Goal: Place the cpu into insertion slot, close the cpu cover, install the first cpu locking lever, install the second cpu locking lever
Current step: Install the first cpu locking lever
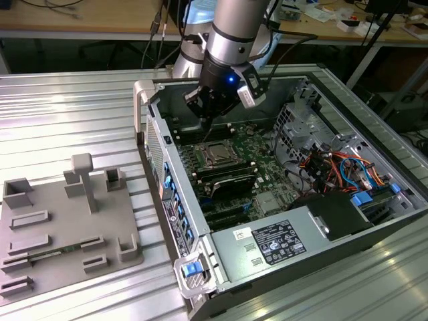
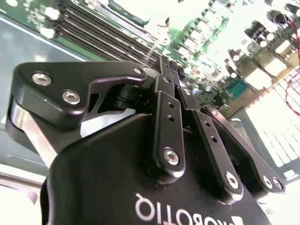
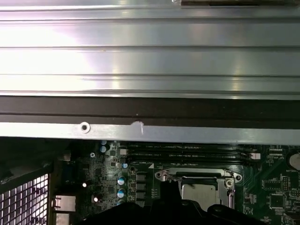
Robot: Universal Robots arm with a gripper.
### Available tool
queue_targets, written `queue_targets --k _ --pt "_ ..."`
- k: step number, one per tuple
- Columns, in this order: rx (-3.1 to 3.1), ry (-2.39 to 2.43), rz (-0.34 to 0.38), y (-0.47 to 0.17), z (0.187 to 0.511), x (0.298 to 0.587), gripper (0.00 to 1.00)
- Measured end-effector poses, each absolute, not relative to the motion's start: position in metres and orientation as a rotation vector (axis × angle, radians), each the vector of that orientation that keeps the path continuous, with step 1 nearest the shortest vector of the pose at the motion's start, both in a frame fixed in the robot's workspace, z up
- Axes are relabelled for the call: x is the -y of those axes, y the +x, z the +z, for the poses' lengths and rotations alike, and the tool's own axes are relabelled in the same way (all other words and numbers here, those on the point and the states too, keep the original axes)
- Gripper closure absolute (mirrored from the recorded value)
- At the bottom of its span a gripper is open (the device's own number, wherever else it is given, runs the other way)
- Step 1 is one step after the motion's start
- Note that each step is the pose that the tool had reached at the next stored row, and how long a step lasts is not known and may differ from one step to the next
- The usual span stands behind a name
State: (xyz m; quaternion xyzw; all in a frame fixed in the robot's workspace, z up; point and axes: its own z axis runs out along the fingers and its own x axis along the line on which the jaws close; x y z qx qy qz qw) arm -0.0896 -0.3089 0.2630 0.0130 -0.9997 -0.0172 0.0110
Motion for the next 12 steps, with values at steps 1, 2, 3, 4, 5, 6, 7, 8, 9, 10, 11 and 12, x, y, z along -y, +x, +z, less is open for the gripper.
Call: queue_targets --k 1,2,3,4,5,6,7,8,9,10,11,12 --pt "3.119 0.044 -0.054 -0.0878 0.2625 0.309 0.89" --pt "3.119 0.047 -0.054 -0.0873 0.2621 0.309 0.89" --pt "3.119 0.049 -0.053 -0.0873 0.2616 0.309 0.89" --pt "3.119 0.05 -0.053 -0.0873 0.261 0.309 0.89" --pt "3.118 0.051 -0.053 -0.0871 0.2593 0.309 0.89" --pt "3.118 0.052 -0.053 -0.0867 0.2582 0.309 0.89" --pt "3.118 0.053 -0.053 -0.0856 0.257 0.309 0.89" --pt "3.118 0.054 -0.053 -0.0844 0.2562 0.309 0.89" --pt "3.118 0.055 -0.053 -0.083 0.2554 0.309 0.89" --pt "3.118 0.058 -0.053 -0.0821 0.2548 0.3089 0.89" --pt "3.118 0.062 -0.053 -0.0813 0.2542 0.3089 0.89" --pt "3.118 0.067 -0.052 -0.0808 0.2537 0.3088 0.89"
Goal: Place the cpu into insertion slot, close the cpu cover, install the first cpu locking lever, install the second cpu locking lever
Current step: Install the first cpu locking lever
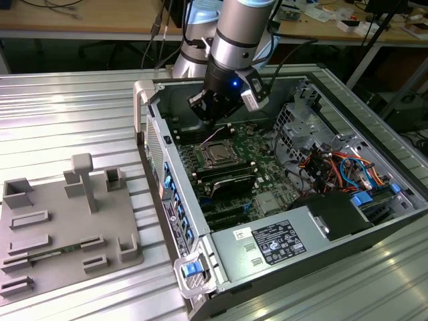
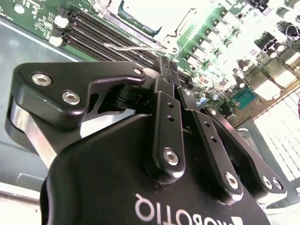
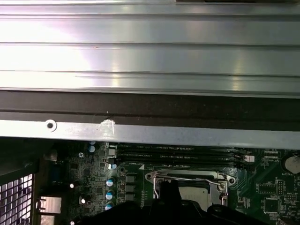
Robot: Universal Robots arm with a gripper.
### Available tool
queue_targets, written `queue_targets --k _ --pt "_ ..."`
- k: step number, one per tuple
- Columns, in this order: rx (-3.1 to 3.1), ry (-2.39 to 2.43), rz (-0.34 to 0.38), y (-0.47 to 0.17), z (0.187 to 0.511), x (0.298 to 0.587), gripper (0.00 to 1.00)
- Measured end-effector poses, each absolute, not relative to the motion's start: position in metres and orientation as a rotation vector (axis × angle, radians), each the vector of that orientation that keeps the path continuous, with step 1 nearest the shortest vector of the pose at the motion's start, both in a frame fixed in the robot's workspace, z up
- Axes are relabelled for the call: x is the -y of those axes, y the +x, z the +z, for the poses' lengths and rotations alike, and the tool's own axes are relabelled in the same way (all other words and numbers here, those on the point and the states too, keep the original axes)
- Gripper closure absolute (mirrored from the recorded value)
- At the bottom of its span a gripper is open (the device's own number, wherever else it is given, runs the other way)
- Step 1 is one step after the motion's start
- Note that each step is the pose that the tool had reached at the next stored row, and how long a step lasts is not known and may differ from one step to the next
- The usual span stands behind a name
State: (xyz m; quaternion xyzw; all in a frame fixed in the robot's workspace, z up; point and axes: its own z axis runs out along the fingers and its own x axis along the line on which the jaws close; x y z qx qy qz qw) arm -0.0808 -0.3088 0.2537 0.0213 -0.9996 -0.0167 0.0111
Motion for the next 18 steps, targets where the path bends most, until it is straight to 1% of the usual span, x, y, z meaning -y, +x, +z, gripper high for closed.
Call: queue_targets --k 5,18 --pt "3.126 0.085 -0.042 -0.079 0.249 0.307 0.89" --pt "3.126 0.093 -0.041 -0.056 0.23 0.304 0.89"
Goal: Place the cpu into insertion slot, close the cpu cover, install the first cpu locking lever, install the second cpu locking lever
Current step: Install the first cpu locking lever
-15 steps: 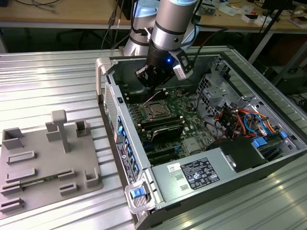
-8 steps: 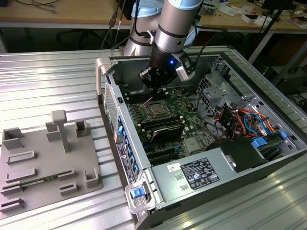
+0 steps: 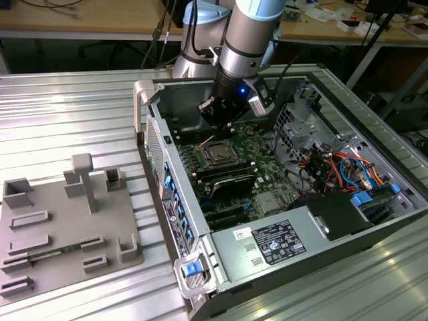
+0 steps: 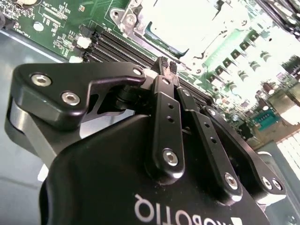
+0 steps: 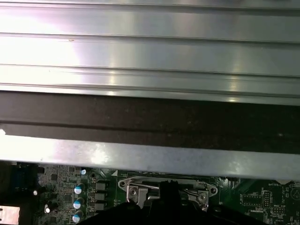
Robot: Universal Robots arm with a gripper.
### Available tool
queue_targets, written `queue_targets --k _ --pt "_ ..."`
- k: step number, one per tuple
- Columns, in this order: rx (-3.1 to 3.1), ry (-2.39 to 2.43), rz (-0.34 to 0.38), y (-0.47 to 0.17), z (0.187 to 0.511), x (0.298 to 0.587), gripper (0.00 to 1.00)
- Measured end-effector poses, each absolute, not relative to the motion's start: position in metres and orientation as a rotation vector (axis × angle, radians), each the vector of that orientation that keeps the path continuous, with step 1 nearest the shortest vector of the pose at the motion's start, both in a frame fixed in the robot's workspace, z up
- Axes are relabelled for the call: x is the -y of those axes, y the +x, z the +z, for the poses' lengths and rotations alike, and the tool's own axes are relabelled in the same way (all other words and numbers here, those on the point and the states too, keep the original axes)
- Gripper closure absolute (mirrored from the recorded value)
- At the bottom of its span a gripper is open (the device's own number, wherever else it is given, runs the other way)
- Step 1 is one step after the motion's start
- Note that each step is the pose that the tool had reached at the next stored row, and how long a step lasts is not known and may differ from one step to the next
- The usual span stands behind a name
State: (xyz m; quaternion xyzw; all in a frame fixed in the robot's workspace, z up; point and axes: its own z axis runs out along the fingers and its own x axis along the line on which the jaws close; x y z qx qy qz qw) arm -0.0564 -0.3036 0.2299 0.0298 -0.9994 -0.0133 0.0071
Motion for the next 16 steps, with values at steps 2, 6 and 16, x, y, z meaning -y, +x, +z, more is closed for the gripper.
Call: queue_targets --k 2,6,16 --pt "3.126 0.094 -0.041 -0.0548 0.2266 0.3032 0.89" --pt "3.125 0.099 -0.041 -0.0526 0.2248 0.3028 0.89" --pt "3.126 0.105 -0.041 -0.0505 0.2247 0.3027 0.89"
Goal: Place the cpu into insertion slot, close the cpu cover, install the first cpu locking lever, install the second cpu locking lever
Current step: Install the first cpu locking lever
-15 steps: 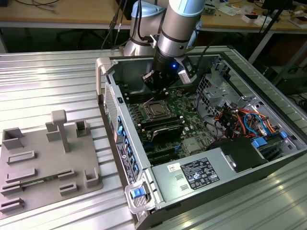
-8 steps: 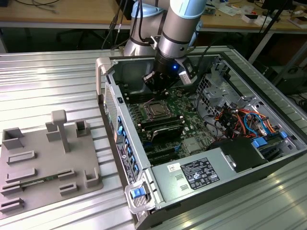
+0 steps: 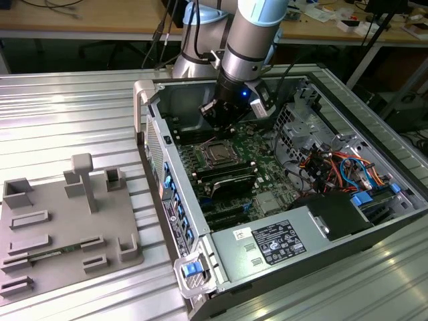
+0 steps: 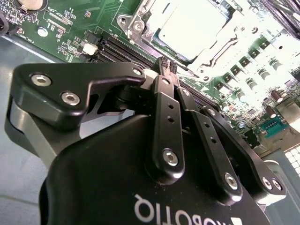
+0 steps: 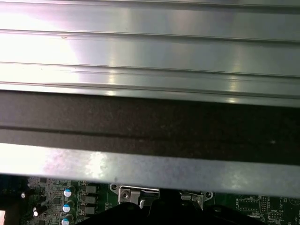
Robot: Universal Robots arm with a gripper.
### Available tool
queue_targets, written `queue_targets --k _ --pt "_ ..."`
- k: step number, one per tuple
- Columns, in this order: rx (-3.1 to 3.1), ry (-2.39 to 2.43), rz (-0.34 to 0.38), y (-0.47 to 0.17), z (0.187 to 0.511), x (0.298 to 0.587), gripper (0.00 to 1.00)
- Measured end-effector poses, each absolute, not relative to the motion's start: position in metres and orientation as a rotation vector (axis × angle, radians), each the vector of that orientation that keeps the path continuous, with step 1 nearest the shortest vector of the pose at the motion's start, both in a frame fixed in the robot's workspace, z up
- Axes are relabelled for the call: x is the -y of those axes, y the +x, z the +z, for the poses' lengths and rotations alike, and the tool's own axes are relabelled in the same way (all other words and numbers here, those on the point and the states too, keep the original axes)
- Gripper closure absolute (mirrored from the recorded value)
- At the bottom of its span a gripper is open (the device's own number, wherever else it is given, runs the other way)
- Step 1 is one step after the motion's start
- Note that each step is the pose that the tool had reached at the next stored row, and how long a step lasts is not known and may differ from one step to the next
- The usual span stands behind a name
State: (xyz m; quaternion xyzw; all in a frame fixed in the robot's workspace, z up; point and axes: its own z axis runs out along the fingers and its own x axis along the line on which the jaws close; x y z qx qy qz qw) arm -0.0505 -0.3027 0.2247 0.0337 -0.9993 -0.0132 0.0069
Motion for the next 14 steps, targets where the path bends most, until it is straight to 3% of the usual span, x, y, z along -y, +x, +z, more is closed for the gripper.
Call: queue_targets --k 14 --pt "3.13 0.05 -0.041 -0.0502 0.2201 0.3016 0.89"
